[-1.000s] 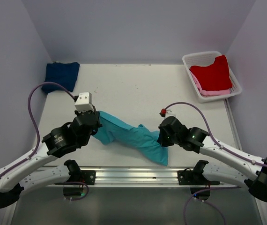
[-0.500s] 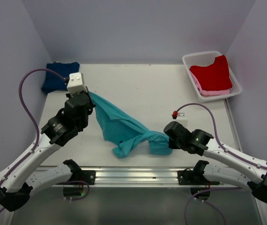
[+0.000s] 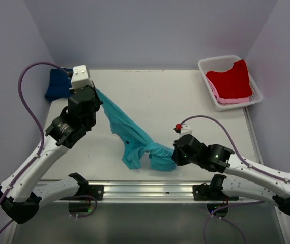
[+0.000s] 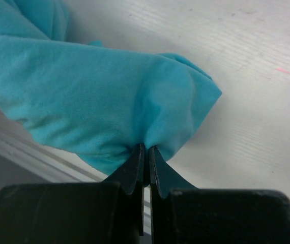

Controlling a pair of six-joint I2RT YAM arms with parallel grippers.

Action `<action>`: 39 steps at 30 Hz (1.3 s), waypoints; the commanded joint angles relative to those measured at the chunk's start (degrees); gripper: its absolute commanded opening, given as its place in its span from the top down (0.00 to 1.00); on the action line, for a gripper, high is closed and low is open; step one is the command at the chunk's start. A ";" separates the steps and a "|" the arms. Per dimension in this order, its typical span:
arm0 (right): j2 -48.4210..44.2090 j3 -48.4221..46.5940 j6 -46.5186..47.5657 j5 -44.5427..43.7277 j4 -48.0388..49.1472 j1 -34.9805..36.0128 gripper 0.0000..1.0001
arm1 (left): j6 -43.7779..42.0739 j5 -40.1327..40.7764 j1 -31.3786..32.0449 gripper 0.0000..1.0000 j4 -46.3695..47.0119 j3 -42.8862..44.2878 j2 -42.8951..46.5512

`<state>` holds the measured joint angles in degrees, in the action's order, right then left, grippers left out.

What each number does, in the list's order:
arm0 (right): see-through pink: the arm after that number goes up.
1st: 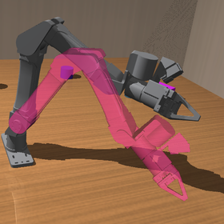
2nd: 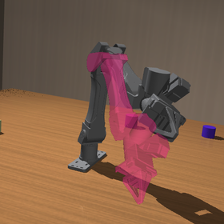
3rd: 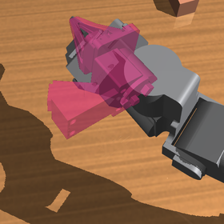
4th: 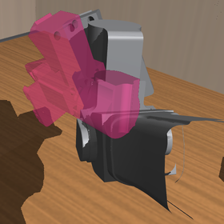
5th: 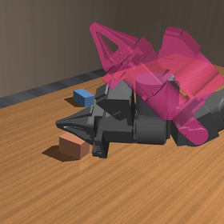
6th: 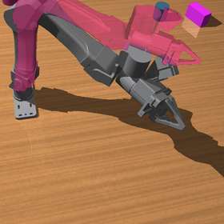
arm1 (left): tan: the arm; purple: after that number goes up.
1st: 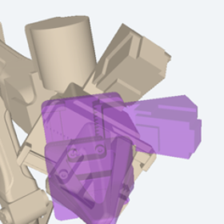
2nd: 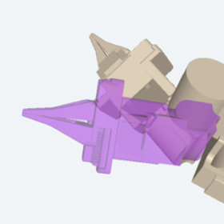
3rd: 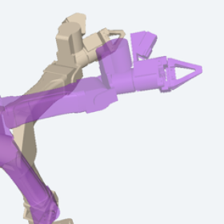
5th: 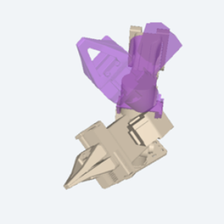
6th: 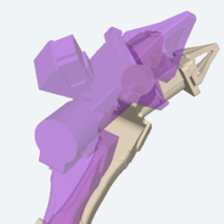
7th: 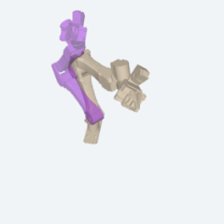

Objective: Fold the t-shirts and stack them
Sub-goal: Flatten the tshirt out

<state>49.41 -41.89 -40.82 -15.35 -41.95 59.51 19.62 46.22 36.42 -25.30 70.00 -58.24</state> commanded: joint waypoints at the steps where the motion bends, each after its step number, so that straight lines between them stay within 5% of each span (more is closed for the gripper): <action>1: 0.43 -0.56 3.64 5.59 1.95 3.50 1.00 | -2.48 0.90 -1.27 1.00 5.00 4.35 -1.26; 2: -0.01 -0.56 4.42 7.08 2.83 3.86 0.99 | -2.48 0.72 -1.36 1.00 5.00 4.62 -1.53; 3: -0.97 -1.08 4.43 8.14 3.28 4.12 0.78 | -2.74 0.37 -1.53 1.00 5.00 5.14 -1.88; 6: -2.12 -3.54 3.73 2.30 1.18 4.13 0.34 | -3.09 -0.16 -1.71 1.00 5.17 5.85 -2.14; 9: -1.60 -6.01 2.94 -4.83 -2.25 4.22 0.16 | -3.18 -1.04 -1.88 1.00 5.35 6.55 -2.14; 13: 4.54 -9.26 2.15 -18.09 -5.15 4.04 0.12 | -3.36 -2.53 -1.97 1.00 4.91 8.40 -2.40; 20: 22.73 -17.95 5.66 -26.91 1.87 2.90 0.12 | -4.85 -10.17 -1.97 1.00 0.27 18.58 -5.65; 29: 31.19 -19.03 3.82 -24.29 8.64 -5.36 0.12 | -8.10 -28.88 -1.88 1.00 -0.02 43.97 -11.81; 39: 29.78 -14.80 4.34 -21.56 13.47 -8.35 0.11 | -7.40 -32.59 -1.88 1.00 17.22 45.13 -8.99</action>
<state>80.99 -57.23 -35.97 -36.45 -32.36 51.96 12.73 15.53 34.87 -16.95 113.69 -66.89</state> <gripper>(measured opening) 0.885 0.010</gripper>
